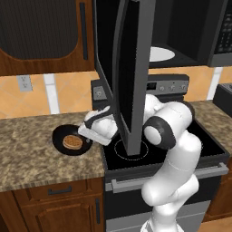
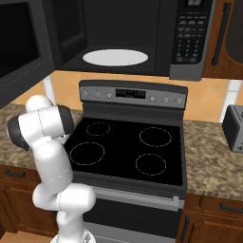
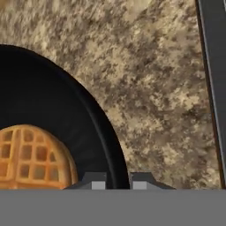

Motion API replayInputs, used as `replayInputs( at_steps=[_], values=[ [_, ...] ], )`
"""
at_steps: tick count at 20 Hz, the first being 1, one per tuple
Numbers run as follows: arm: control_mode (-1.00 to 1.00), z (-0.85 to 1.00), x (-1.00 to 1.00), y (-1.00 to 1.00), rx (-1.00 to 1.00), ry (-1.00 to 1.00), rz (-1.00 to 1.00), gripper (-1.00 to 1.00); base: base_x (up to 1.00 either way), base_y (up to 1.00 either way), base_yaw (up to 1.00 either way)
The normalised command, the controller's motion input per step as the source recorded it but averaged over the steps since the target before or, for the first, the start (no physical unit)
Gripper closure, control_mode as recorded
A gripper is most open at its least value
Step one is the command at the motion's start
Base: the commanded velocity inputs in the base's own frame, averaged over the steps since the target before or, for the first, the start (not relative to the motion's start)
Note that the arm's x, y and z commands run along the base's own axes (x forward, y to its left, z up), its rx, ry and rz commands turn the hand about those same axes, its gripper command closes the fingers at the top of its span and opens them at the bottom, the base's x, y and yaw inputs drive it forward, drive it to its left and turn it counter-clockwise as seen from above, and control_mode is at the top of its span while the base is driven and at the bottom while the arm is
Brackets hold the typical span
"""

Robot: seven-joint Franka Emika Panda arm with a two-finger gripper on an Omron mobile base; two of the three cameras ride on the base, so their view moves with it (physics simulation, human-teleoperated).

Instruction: Open the microwave, place the bowl with waffle inside the microwave, then close the microwave door and turn it on.

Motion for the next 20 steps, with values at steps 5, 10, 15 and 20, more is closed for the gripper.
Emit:
replayInputs(
  at_steps=[5,10,15,20],
  values=[
    [-1.00,0.10,-0.42,-1.00,0.36,-0.22,-0.05,1.00,0.00,0.00,0.00],
    [-1.00,0.38,-0.55,-1.00,0.07,-0.15,0.00,1.00,0.00,0.00,0.00],
    [-1.00,0.82,-0.32,-0.95,-0.04,-0.09,0.00,1.00,0.00,0.00,0.00],
    [-1.00,1.00,-0.04,-0.84,-0.06,0.00,-0.03,1.00,0.00,0.00,0.00]
  ],
)
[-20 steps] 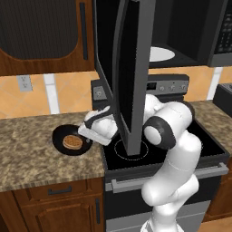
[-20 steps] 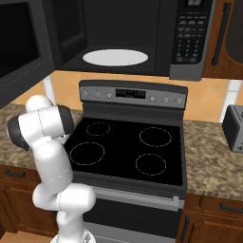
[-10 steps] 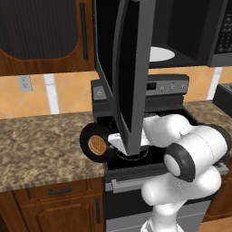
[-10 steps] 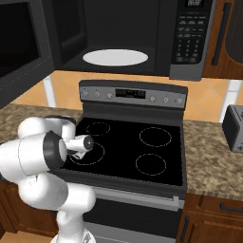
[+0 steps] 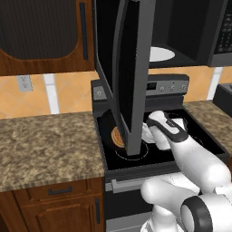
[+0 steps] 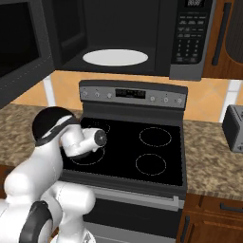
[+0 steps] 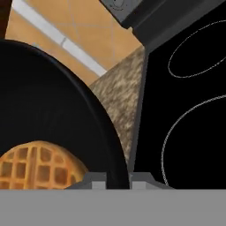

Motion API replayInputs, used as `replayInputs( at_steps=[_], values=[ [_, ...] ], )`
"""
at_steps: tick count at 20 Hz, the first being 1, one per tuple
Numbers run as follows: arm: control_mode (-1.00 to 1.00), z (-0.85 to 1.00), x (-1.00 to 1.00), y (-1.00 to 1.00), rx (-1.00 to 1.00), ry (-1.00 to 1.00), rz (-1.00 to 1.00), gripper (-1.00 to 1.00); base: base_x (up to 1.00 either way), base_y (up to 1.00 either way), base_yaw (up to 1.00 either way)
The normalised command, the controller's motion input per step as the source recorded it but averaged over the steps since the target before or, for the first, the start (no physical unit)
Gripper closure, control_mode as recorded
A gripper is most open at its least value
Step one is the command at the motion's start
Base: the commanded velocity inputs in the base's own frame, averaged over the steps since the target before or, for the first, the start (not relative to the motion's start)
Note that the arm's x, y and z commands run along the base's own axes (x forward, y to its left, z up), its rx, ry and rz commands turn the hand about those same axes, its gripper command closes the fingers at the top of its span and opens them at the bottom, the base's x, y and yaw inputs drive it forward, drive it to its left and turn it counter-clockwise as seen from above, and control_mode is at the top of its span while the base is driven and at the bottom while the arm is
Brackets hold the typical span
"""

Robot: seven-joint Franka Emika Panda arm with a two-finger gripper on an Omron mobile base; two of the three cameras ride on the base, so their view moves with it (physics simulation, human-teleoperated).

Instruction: Open the microwave, place the bowl with waffle inside the microwave, then close the microwave door and turn it on.

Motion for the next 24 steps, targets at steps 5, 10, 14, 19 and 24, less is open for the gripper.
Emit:
replayInputs(
  at_steps=[5,10,14,19,24],
  values=[
    [-1.00,0.75,-0.14,-0.92,-0.18,-0.02,-0.14,1.00,0.00,0.00,0.00],
    [-1.00,0.36,-0.44,-0.99,-0.29,-0.08,-0.16,1.00,0.00,0.00,0.00],
    [-1.00,0.29,-0.53,-0.94,-0.26,-0.01,-0.15,1.00,0.00,0.00,0.00],
    [-1.00,0.33,-0.84,-0.67,-0.10,0.00,-0.13,1.00,0.00,0.00,0.00],
    [-1.00,0.74,-0.91,-0.37,0.05,-0.07,-0.10,1.00,0.00,0.00,0.00]
  ],
)
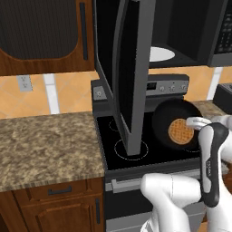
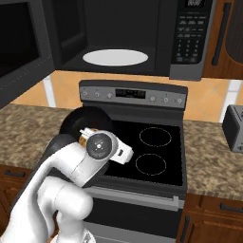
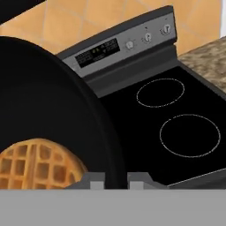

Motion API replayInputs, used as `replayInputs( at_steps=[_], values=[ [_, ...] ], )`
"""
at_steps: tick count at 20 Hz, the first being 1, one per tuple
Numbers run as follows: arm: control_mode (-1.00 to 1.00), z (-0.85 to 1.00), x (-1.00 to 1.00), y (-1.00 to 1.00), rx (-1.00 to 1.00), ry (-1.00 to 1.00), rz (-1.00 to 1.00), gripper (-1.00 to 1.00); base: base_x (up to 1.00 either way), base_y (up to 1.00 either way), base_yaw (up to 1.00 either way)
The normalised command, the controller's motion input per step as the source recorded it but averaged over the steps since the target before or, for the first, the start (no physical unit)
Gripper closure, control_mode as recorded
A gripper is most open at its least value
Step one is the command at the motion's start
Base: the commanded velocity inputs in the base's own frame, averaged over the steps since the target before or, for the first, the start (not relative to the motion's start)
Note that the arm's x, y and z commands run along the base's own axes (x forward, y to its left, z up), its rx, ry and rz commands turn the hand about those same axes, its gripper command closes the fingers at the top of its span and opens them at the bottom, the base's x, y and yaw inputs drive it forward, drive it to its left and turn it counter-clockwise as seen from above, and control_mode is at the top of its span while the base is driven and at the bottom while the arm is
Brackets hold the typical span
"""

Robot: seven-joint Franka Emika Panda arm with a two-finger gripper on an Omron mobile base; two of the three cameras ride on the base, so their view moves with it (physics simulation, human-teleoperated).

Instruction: Open the microwave, place the bowl with waffle inside the microwave, then close the microwave door and turn it on.

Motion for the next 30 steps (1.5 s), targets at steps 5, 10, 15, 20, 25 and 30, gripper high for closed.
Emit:
replayInputs(
  at_steps=[5,10,15,20,25,30],
  values=[
    [-1.00,0.91,-0.71,-0.15,0.00,0.01,-0.12,1.00,0.00,0.00,0.00],
    [-1.00,0.91,-0.29,-0.29,0.05,0.22,-0.22,1.00,0.00,0.00,0.00],
    [-1.00,0.68,-0.24,-0.23,0.26,0.16,-0.44,1.00,0.00,0.00,0.00],
    [-1.00,0.58,-0.53,0.02,0.29,-0.02,-0.52,1.00,0.00,0.00,0.00],
    [-1.00,0.70,-0.24,0.47,0.23,-0.03,-0.43,1.00,0.00,0.00,0.00],
    [-1.00,0.55,0.13,1.00,0.07,-0.19,-0.27,1.00,0.00,0.00,0.00]
  ],
)
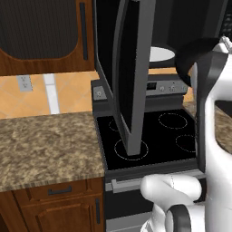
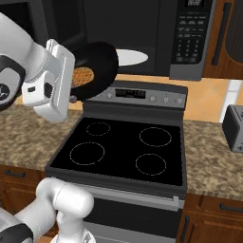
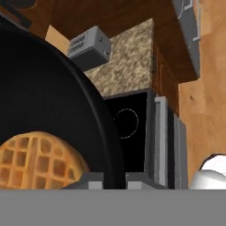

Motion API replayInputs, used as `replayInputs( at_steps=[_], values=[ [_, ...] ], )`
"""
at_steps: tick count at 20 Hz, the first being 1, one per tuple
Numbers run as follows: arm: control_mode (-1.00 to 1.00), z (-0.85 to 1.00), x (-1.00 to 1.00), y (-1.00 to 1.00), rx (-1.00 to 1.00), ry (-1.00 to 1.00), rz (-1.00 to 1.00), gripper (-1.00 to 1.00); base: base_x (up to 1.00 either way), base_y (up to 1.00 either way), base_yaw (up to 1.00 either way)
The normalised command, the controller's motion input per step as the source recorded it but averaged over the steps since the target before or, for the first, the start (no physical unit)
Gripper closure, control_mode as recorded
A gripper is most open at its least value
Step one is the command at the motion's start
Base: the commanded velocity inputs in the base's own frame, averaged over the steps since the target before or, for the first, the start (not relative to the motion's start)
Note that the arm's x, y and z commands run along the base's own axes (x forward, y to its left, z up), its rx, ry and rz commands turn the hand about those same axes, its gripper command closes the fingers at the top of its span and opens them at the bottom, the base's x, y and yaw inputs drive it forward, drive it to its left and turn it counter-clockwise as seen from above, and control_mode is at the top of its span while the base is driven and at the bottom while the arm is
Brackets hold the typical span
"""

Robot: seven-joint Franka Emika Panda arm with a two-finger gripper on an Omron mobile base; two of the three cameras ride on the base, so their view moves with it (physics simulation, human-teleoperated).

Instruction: Open the microwave, place the bowl with waffle inside the microwave, then close the microwave door and turn it on.

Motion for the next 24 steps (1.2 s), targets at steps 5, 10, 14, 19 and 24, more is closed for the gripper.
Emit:
replayInputs(
  at_steps=[5,10,14,19,24],
  values=[
    [-1.00,0.28,0.61,0.53,0.05,0.04,-0.03,1.00,0.00,0.00,0.00],
    [-1.00,0.10,0.83,-0.23,0.14,0.25,0.26,1.00,0.00,0.00,0.00],
    [-1.00,0.05,0.71,-0.40,0.30,0.03,0.23,1.00,0.00,0.00,0.00],
    [-1.00,0.09,0.90,-0.08,0.26,0.01,0.04,1.00,0.00,0.00,0.00],
    [-1.00,0.00,0.88,0.09,0.08,0.03,0.00,1.00,0.00,0.00,0.00]
  ],
)
